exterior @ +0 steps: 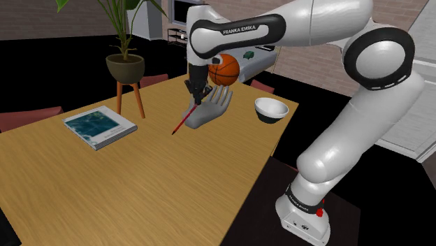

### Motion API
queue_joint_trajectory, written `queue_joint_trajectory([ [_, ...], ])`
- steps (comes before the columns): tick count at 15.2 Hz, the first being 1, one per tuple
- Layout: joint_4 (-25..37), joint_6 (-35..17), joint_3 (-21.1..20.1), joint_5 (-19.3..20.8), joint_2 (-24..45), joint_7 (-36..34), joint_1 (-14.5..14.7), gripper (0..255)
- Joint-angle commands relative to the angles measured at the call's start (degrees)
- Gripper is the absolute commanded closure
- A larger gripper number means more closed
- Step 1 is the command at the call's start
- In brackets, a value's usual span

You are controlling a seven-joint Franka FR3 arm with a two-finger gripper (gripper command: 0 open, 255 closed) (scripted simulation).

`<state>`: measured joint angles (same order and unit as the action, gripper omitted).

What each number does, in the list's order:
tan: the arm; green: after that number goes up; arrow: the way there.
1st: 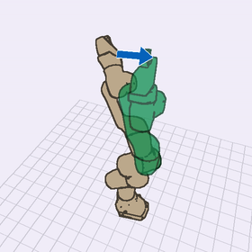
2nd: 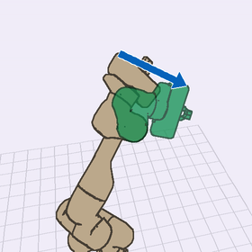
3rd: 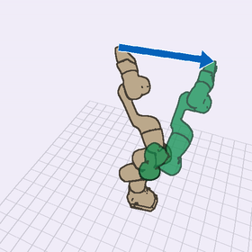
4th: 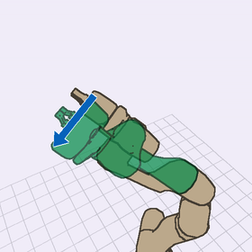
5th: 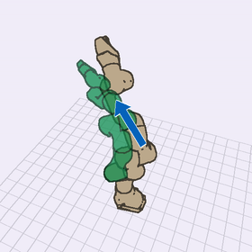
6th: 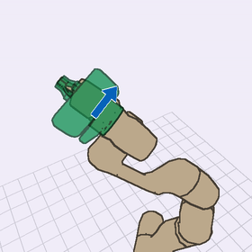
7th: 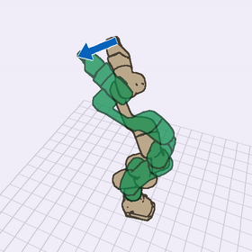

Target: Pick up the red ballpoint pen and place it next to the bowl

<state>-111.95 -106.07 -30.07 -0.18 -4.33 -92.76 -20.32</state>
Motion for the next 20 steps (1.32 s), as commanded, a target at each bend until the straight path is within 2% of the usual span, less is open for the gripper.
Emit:
queue_joint_trajectory([
  [1,-3.6,-0.5,1.8,-1.6,-3.6,3.7,-1.2,255],
  [9,-13.1,-1.3,9.6,-3.5,-12.8,16.4,-4.8,255],
  [20,-19.5,-1.9,20.9,-0.7,-18.7,32.3,-10.4,255],
])
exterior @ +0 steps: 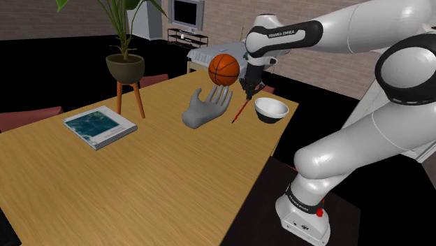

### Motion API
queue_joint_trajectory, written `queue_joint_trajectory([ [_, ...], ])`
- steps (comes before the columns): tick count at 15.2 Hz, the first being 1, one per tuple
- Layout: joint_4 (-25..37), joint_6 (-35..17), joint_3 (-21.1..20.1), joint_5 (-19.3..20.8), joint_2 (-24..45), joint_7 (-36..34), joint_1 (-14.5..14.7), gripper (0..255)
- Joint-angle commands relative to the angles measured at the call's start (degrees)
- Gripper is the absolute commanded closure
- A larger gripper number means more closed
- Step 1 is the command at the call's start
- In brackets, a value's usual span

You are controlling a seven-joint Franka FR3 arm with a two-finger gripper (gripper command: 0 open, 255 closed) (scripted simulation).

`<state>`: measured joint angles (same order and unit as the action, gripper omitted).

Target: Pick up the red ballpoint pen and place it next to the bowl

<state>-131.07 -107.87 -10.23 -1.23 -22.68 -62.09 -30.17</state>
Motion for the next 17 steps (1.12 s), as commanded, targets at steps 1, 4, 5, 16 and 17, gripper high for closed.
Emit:
queue_joint_trajectory([
  [1,-0.6,-0.2,2.1,0.8,-0.5,3.0,-1.2,255],
  [4,-0.8,-0.5,5.2,2.1,-0.5,7.2,-3.0,255],
  [5,-0.8,-0.6,6.2,2.5,-0.4,8.5,-3.6,255],
  [16,4.1,-1.9,16.9,6.4,5.0,23.6,-9.8,255],
  [17,4.9,-2.0,17.8,6.6,5.9,25.0,-10.4,255],
])
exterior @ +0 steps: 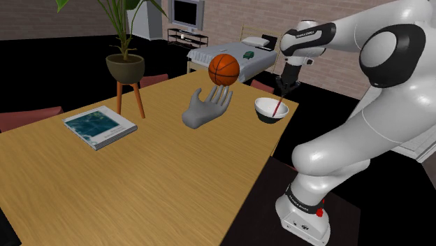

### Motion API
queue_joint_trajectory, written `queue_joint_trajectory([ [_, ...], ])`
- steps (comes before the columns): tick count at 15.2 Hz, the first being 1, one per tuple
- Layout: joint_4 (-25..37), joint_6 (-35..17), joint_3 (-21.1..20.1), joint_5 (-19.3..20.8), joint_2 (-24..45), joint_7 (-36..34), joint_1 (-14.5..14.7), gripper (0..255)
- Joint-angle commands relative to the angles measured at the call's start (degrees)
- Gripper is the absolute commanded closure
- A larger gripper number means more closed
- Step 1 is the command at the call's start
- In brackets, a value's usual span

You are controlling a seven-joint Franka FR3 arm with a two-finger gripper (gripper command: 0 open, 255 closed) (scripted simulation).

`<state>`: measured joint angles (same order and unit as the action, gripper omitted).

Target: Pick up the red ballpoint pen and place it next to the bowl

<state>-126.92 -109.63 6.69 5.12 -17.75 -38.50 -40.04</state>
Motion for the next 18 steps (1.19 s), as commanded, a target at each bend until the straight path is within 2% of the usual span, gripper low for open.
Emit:
queue_joint_trajectory([
  [1,1.7,-0.4,1.8,0.3,1.9,2.7,-1.0,255],
  [9,11.4,-0.6,8.8,-0.4,11.2,14.2,-5.0,255],
  [18,6.1,-7.4,9.0,-0.6,12.7,14.2,-5.1,255],
])
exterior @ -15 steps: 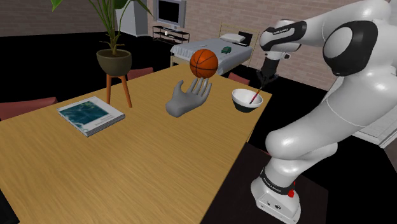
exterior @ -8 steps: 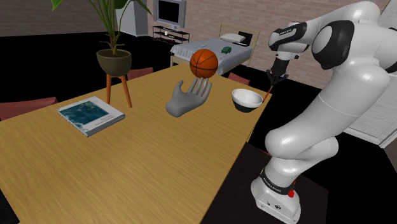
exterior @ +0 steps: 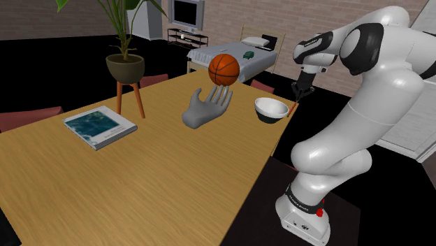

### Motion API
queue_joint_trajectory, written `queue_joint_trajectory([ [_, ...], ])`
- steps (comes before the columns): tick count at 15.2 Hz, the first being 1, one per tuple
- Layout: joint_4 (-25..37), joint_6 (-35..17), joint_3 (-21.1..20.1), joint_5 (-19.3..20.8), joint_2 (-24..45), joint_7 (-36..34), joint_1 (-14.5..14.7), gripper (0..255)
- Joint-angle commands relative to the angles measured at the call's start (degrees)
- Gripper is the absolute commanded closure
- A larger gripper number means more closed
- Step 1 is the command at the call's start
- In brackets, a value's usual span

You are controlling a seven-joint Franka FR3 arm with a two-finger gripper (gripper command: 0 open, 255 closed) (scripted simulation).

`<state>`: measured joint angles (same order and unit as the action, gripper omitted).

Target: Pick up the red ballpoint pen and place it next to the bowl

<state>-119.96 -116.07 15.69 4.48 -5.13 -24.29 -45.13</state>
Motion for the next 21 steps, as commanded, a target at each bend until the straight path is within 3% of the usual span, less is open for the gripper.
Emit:
queue_joint_trajectory([
  [1,-1.4,-1.8,0.1,0.0,0.3,0.0,0.0,255],
  [21,-9.3,-16.5,0.4,-1.8,7.4,0.8,-0.3,255],
])
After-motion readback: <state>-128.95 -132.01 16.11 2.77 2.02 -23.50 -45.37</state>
